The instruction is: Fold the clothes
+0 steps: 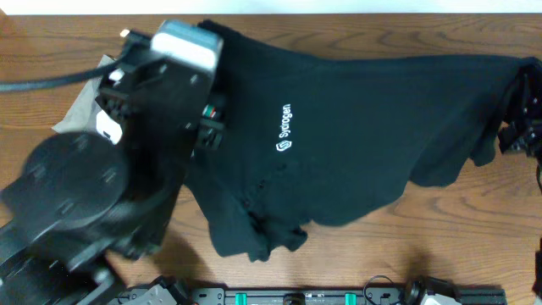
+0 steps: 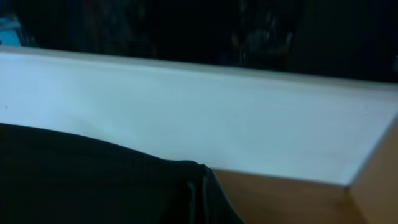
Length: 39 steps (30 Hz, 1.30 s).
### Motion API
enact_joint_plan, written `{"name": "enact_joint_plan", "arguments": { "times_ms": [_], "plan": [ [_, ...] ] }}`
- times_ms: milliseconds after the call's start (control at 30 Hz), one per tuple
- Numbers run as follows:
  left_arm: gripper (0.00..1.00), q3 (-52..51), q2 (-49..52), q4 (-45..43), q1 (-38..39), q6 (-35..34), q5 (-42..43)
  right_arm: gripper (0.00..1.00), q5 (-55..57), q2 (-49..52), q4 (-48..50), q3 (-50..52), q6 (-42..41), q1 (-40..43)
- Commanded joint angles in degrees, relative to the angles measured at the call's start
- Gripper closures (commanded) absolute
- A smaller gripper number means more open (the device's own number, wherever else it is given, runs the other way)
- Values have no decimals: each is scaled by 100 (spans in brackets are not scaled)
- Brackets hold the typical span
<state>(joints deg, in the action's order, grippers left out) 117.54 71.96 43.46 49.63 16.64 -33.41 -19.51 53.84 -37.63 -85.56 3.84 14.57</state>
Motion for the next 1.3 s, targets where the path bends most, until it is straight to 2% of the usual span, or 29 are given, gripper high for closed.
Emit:
{"name": "enact_joint_plan", "arguments": {
  "times_ms": [0, 133, 233, 333, 433, 500, 600, 800, 900, 933, 967, 1000, 1100, 1133, 1267],
  "plan": [
    [94, 46, 643, -28, -431, 203, -280, 99, 190, 643, 17, -37, -170, 57],
    [94, 46, 1493, -367, -1097, 514, 470, 99, -157, 1488, 623, -37, -190, 57],
    [94, 70, 2063, -1432, -1429, 1307, 568, 99, -208, 2063, 1532, -138, -422, 92],
    [94, 365, 2310, -2452, -1276, 2188, 378, 99, -498, 2391, 1939, -492, -426, 208],
    [94, 809, 2312, -2664, -968, 2874, 356, 99, -540, 2441, 1759, -905, -369, 343],
    [94, 1032, 2306, -2583, -846, 2922, 114, 99, -535, 2398, 1456, -1097, -227, 413],
    [94, 1093, 2251, -1637, -782, 2761, 59, 99, -531, 2304, 918, -1165, 166, 435],
    [92, 960, 2310, 1121, -776, 1327, 83, 99, -535, 2295, -1259, -1147, 1211, 417],
    [87, 933, 2312, 2271, -741, 693, 85, 95, -568, 2343, -2352, -1128, 1731, 411],
    [84, 933, 2312, 2627, -737, 514, 85, 90, -608, 2352, -2557, -1126, 1895, 411],
    [83, 933, 2312, 2887, -739, 367, 85, 80, -638, 2354, -2671, -1126, 1993, 411],
    [76, 933, 2312, 3136, -739, 245, 85, 72, -671, 2347, -2728, -1126, 2028, 411],
    [70, 933, 2310, 3523, -739, 205, 81, 47, -824, 2319, -2647, -1126, 2013, 411],
    [68, 933, 2310, 3563, -743, 201, 81, 42, -859, 2321, -2592, -1126, 1958, 411],
    [59, 933, 2308, 3569, -745, 44, 83, 35, -826, 2481, -2500, -1123, 1550, 411]
  ]
}}
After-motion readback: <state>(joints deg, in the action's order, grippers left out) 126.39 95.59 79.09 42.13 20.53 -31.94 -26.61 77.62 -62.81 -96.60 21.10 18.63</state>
